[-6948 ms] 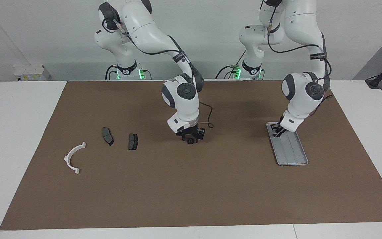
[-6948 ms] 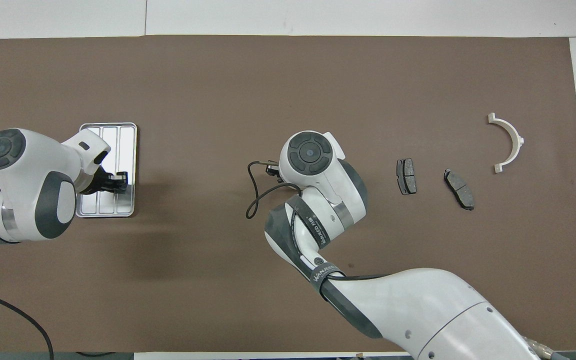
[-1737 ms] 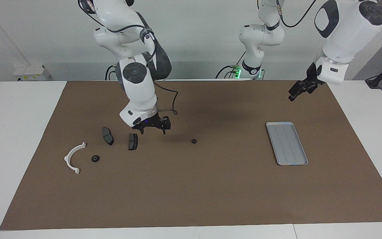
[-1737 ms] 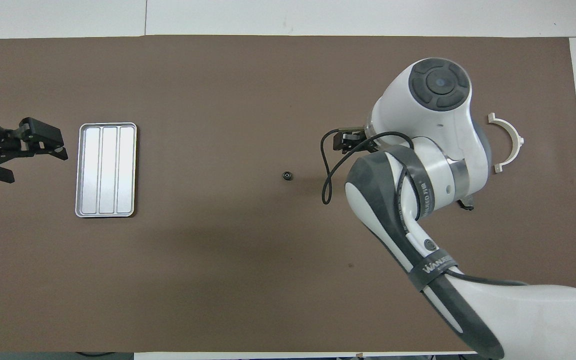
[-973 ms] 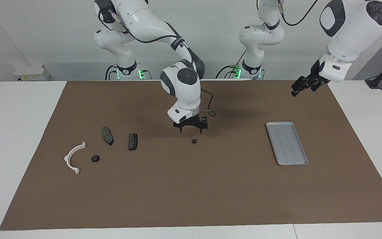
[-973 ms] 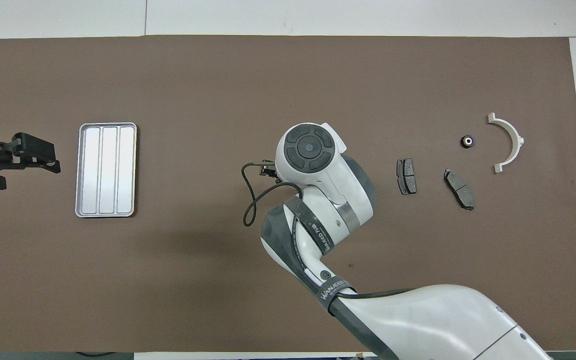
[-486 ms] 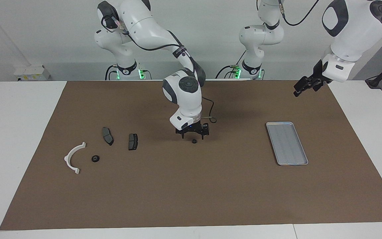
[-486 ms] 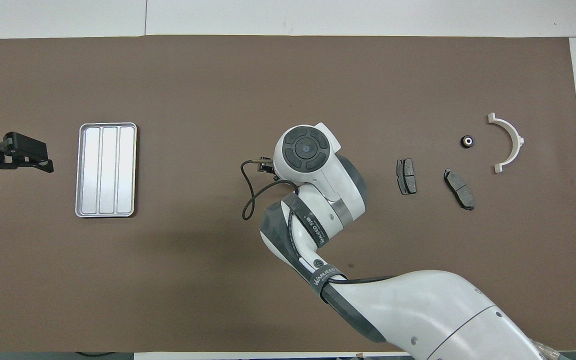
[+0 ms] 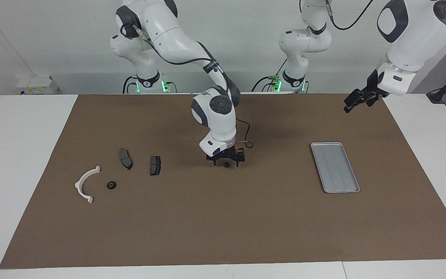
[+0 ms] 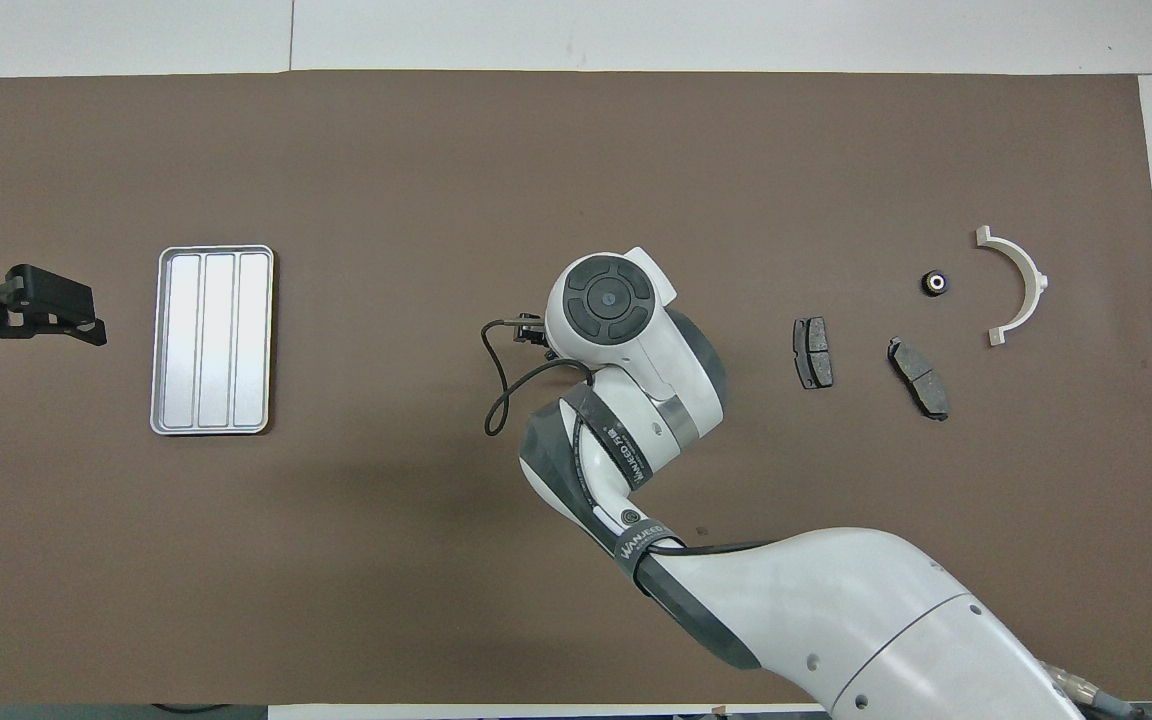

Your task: Place bearing gear from tray to pile

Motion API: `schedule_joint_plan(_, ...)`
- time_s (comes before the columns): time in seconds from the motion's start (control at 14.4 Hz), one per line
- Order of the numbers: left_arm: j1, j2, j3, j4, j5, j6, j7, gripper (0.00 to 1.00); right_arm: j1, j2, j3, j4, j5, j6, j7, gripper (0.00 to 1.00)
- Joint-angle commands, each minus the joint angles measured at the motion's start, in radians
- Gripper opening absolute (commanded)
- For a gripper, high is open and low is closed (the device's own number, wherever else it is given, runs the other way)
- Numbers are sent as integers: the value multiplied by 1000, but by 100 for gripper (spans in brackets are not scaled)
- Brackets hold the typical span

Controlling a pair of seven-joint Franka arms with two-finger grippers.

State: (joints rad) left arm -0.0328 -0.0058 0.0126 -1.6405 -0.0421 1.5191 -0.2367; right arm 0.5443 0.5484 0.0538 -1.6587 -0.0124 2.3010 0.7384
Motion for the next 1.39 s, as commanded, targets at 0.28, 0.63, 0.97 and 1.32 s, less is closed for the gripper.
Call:
schedule_joint_plan(0.28, 22, -28, -14, -16, 18, 22, 13, 100, 5, 13, 3, -4, -15, 23, 15, 95)
schedule_joint_plan(0.63, 21, -34, -14, -22, 16, 19, 5, 100, 16, 12, 3, -21, -14, 26, 12, 94)
schedule_joint_plan(0.97, 19, -36, -14, -25, 16, 19, 5, 100, 13, 10, 3, -41, -14, 34, -14, 73)
schedule_joint_plan(1.32, 11, -36, -14, -25, 16, 19, 5, 100, 6, 8, 3, -49, -11, 38, -24, 18)
